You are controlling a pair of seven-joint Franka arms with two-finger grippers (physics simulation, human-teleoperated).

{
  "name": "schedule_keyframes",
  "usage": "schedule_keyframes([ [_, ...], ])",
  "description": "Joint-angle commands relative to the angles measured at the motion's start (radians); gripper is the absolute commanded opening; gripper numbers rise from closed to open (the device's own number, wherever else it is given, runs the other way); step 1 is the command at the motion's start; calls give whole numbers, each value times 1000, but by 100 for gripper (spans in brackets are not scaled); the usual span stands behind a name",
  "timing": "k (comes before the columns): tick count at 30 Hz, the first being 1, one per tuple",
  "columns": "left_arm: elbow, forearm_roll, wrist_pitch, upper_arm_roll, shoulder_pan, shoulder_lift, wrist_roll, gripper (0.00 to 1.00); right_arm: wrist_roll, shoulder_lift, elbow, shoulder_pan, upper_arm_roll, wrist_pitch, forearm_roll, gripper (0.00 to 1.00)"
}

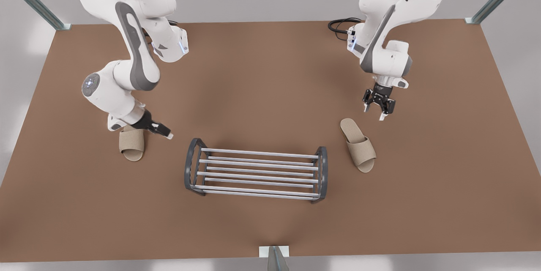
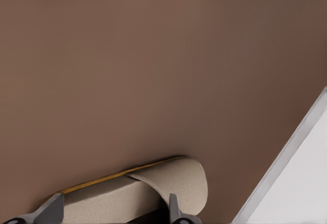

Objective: Place the right shoe on the shoe rack with the right arm, and place the left shoe on the shoe rack with the left arm

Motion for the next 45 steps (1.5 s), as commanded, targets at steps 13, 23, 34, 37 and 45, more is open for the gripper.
schedule_keyframes([
  [13,-36,-919,-195,-66,-178,11,1443,100,-2171,-125,-181,-126,30,394,1263,100],
  [23,66,-978,-194,-65,-126,99,990,100,-2487,-190,-305,-214,30,456,1548,100],
  [34,131,-994,-208,-54,-81,165,631,100,-2524,114,-382,-401,-72,-264,1572,100],
  [37,175,-994,-206,-53,-64,180,633,100,-2525,114,-382,-399,-72,-259,1588,100],
  [45,267,-990,-202,-51,-21,277,642,100,-2533,197,-366,-401,-74,-285,1645,100],
])
